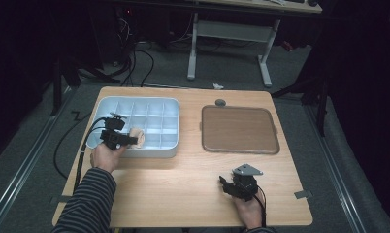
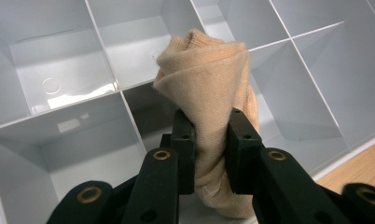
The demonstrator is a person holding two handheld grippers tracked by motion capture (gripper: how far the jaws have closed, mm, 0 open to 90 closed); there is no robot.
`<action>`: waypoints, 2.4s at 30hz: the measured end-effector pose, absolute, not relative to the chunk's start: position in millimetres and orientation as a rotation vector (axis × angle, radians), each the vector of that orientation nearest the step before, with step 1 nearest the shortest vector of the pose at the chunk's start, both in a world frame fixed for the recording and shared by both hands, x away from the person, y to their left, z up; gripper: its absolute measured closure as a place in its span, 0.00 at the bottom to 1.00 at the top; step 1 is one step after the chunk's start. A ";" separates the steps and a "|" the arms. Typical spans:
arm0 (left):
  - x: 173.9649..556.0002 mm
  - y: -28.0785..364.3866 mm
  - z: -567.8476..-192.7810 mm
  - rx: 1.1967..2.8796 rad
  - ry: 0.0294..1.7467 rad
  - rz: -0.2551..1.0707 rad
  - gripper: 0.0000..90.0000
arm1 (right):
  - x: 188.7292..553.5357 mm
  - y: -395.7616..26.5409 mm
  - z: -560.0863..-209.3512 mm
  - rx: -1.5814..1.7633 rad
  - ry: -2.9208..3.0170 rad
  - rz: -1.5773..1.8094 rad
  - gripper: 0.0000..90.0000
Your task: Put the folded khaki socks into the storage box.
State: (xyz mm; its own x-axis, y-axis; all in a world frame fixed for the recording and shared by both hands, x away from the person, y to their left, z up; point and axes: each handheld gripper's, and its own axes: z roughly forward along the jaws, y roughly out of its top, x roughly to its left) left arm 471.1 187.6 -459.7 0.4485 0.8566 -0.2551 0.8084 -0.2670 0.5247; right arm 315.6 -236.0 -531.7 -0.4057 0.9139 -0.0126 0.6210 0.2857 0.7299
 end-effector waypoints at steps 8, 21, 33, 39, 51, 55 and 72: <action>470.9 182.5 -475.1 2.160 1.433 0.115 0.85 | 315.6 -236.3 -531.8 1.380 2.126 0.918 0.43; 466.6 187.2 -466.0 2.118 1.430 0.091 0.72 | 315.5 -236.3 -531.7 1.380 2.127 0.916 0.43; 460.2 196.1 -451.8 2.043 1.396 0.168 0.71 | 315.5 -236.2 -531.7 1.376 2.129 0.915 0.43; 463.8 193.6 -451.1 2.036 1.400 0.215 0.73 | 315.5 -236.1 -531.7 1.374 2.129 0.913 0.43; 471.6 179.9 -463.0 2.114 1.405 0.262 0.89 | 315.4 -236.0 -531.7 1.373 2.130 0.911 0.43; 471.9 174.0 -463.0 2.179 1.391 0.309 0.92 | 315.4 -235.9 -531.7 1.373 2.130 0.911 0.43; 475.3 172.0 -470.9 2.258 1.416 0.310 0.95 | 315.3 -235.6 -531.6 1.376 2.130 0.911 0.43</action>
State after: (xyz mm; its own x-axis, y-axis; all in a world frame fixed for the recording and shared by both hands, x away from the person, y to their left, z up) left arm 475.3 172.0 -470.9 0.4465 0.8934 -0.0495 0.7912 -0.3684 0.4882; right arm 315.3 -235.6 -531.6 -0.4059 0.9138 -0.0135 0.6212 0.2867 0.7293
